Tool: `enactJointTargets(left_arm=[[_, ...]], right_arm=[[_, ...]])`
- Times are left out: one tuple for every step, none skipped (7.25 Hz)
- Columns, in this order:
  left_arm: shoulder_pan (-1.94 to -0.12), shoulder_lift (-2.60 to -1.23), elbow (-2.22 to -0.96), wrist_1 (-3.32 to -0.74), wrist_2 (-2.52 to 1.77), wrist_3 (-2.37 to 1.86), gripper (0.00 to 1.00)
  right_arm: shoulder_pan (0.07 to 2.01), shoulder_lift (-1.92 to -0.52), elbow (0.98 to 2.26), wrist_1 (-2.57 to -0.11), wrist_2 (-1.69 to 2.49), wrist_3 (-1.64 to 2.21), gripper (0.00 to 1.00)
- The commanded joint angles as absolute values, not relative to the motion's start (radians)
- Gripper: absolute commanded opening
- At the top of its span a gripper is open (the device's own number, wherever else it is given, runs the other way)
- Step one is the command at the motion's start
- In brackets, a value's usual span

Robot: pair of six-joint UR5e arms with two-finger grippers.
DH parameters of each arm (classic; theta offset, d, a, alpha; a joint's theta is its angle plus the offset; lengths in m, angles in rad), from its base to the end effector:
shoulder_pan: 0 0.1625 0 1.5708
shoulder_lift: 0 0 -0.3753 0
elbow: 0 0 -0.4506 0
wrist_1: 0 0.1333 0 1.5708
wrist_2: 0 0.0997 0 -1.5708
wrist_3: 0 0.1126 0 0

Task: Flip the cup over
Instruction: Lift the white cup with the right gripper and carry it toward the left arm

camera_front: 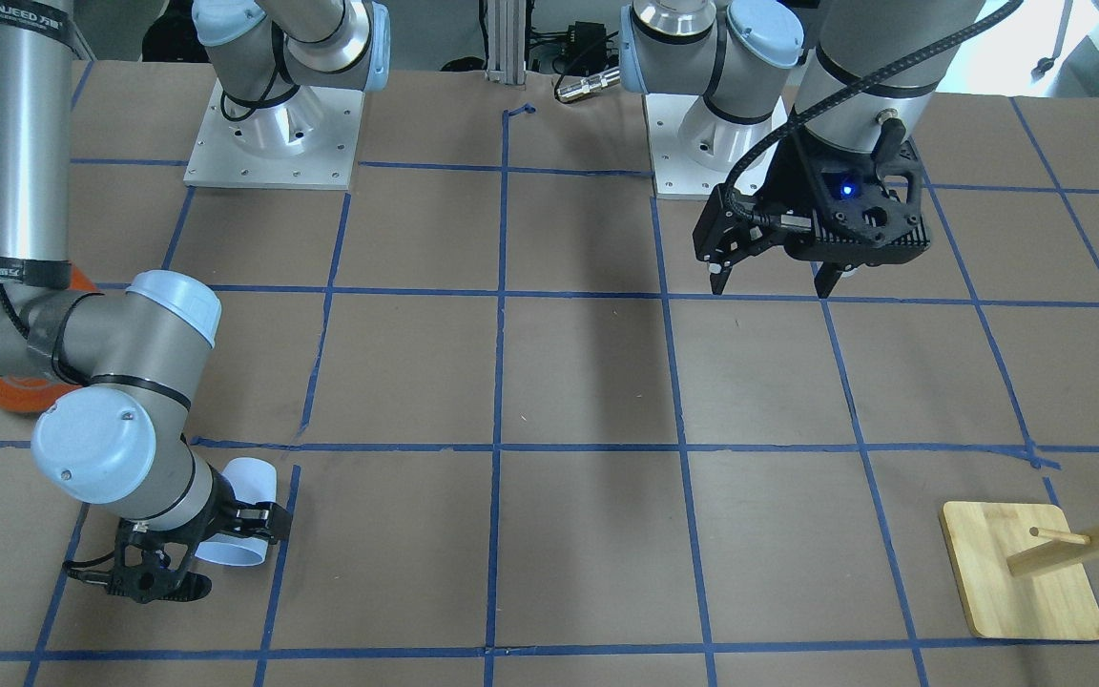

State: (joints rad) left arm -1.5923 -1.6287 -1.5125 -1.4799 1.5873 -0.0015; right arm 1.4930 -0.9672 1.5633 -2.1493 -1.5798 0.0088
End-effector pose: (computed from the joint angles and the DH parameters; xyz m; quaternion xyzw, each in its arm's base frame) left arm -0.1439 -0.5789 0.4343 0.0096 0.9989 -0.0457 0.0077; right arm 0.0788 -0.6918 0.1042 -0.0432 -0.9990 -0.0089 0.0042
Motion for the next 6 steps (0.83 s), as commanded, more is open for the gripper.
enactJointTargets(left_arm=[[-1.592,-1.628,-1.513,-1.480,1.591,-0.002,1.00],[-1.592,-1.628,-1.513,-1.480,1.589,-0.002,1.00],[-1.594,-1.628,-1.513,-1.480,1.588,-0.002,1.00],[-1.592,-1.628,-1.513,-1.480,1.589,-0.002,1.00],[-1.592,-1.628,-1.513,-1.480,1.589,-0.002,1.00],[-1.592,-1.628,-1.513,-1.480,1.589,-0.002,1.00]], right_arm=[[1.503,-0.979,1.571,-2.148,-1.586,0.017,0.06],[1.506,-1.003,1.571,-2.149,-1.595,0.003,0.00],[1.514,-1.034,1.571,-2.132,-1.579,0.000,0.00],[1.544,-1.067,1.571,-2.116,-1.571,-0.006,0.00],[1.598,-1.095,1.571,-2.115,-1.569,-0.006,0.00],[1.664,-1.095,1.571,-2.115,-1.568,-0.002,0.00]])
